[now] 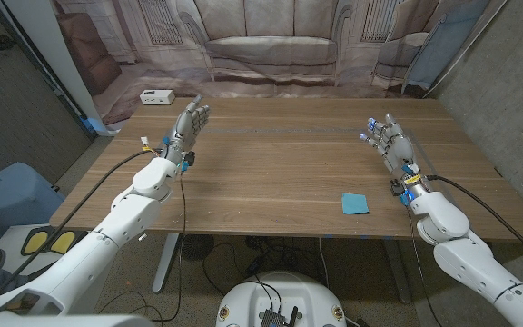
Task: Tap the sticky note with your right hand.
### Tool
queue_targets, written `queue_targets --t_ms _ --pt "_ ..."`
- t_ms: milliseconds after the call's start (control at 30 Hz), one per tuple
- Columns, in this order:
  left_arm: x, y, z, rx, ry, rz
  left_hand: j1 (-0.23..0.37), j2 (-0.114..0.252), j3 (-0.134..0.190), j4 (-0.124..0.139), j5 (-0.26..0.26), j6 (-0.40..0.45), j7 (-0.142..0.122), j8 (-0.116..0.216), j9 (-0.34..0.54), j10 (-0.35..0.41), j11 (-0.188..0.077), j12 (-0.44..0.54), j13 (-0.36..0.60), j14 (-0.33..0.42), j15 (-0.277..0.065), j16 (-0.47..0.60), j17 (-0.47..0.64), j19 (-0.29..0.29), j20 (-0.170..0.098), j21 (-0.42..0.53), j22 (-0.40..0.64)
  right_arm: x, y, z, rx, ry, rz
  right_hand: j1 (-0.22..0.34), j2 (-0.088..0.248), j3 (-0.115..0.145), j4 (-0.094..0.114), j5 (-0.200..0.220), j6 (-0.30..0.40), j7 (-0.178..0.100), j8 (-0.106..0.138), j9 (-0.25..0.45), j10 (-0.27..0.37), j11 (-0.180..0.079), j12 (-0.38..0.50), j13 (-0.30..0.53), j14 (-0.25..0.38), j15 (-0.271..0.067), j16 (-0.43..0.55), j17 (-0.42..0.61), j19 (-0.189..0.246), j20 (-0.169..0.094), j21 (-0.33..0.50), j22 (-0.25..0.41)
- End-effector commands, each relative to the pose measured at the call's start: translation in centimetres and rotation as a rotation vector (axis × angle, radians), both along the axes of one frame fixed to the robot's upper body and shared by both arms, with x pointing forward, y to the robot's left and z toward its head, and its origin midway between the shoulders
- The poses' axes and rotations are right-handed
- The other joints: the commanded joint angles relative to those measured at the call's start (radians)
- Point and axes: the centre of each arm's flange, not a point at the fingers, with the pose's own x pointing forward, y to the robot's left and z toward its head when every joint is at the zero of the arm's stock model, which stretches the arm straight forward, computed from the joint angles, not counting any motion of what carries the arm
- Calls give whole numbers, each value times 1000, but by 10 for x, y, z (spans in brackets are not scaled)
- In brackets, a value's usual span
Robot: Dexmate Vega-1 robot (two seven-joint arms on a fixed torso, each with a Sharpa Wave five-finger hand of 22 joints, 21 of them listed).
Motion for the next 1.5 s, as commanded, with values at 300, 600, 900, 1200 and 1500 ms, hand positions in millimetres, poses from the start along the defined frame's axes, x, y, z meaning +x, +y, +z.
queue_targets --t_ms 300,600,900,1200,1500 --pt "2 2 -2 -12 17 39 13 5 5 -9 -3 16 3 -4 5 18 -4 -1 4 15 0 -1 2 11 0 -4 3 -27 -6 -23 -26 11 -6 7 -10 4 -9 6 14 7 6 5 4 5 0 4 -8 2 -9 3 -6 1 -12 5" --pt "0 3 2 64 34 68 14 7 5 -12 -3 22 4 -5 5 18 -4 -4 4 16 1 -4 2 13 -1 -6 4 -42 -4 -36 -31 8 -19 6 -15 2 -11 6 17 8 3 5 -5 4 -7 4 -17 2 -17 2 -14 4 -22 5" --pt "1 -4 6 89 35 46 15 7 5 -14 -4 24 5 -7 5 22 -3 -6 4 18 1 -5 2 14 0 -8 4 -57 -5 -50 -34 3 -36 6 -15 2 -12 6 20 2 2 5 2 6 -7 4 -13 -2 -18 2 -12 5 -26 5" --pt "0 -6 11 78 22 43 15 8 4 -16 -4 26 4 -9 5 23 -3 -8 5 19 2 -7 2 15 1 -10 4 -73 -7 -66 -16 1 -55 8 -14 2 -12 6 35 3 6 4 16 5 -5 4 1 -1 -16 2 1 6 -27 6" --pt "-5 -2 10 67 23 59 15 9 3 -18 -4 27 4 -11 5 28 -5 -9 5 24 0 -7 2 16 1 -12 4 -83 -6 -76 -46 9 -70 12 -13 4 -15 6 52 3 9 4 36 5 -1 4 17 -2 -14 2 18 6 -27 6"
